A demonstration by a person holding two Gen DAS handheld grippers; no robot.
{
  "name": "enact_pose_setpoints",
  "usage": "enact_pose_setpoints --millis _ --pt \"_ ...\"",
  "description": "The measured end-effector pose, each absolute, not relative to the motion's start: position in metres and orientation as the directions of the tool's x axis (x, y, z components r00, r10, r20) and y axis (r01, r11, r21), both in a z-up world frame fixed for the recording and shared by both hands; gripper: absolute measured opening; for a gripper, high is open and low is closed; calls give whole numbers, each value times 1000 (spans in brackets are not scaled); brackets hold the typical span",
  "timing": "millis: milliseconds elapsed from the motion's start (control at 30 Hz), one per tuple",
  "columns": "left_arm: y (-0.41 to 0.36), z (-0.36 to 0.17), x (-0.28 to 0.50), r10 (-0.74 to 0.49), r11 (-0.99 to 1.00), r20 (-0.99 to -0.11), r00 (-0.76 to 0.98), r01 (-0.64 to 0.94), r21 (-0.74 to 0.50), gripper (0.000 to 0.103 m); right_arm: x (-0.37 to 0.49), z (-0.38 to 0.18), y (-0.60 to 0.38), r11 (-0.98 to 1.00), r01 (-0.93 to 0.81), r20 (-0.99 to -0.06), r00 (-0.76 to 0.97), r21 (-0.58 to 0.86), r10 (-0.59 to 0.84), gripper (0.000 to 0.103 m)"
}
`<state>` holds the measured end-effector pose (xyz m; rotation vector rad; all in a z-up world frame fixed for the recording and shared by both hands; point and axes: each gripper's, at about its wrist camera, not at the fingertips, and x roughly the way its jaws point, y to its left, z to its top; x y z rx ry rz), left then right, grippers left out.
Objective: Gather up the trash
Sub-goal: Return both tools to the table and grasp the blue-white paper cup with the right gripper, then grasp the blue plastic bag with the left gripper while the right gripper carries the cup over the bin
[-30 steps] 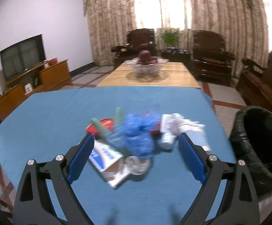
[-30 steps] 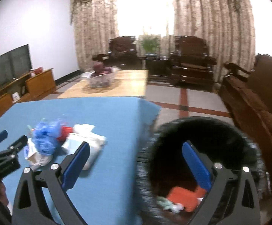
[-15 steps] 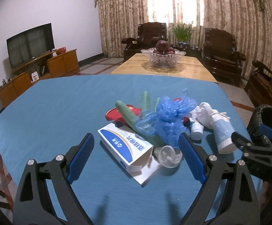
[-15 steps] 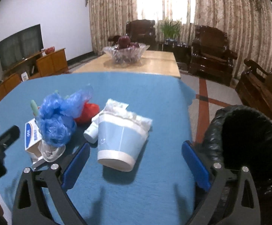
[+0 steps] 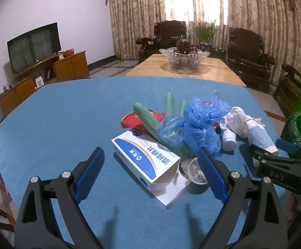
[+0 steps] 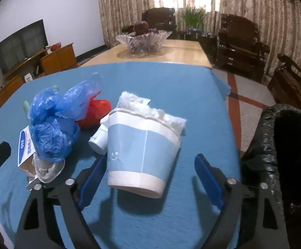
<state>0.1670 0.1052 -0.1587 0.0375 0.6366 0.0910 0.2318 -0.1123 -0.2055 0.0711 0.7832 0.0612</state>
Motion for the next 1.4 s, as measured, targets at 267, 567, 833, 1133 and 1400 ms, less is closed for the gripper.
enact_pose_setpoints --millis 267,567,833,1133,1400 --pt "103 -158 169 78 997 -597 799 -61 48 88 226 -203 -112 986 -82 -704 692 146 161 59" --pt "80 -156 173 21 999 -598 801 4 41 86 200 -180 -127 989 -81 -669 729 127 146 55" --pt "64 -156 200 -7 999 -593 805 24 22 77 216 -169 -152 992 -27 -648 755 123 101 55" --pt "51 -167 231 -27 999 -634 773 41 7 46 227 -173 -161 994 -10 -647 758 113 82 55" --pt "57 -167 226 -34 999 -634 772 38 -6 19 221 -167 -153 995 -32 -635 768 100 88 55"
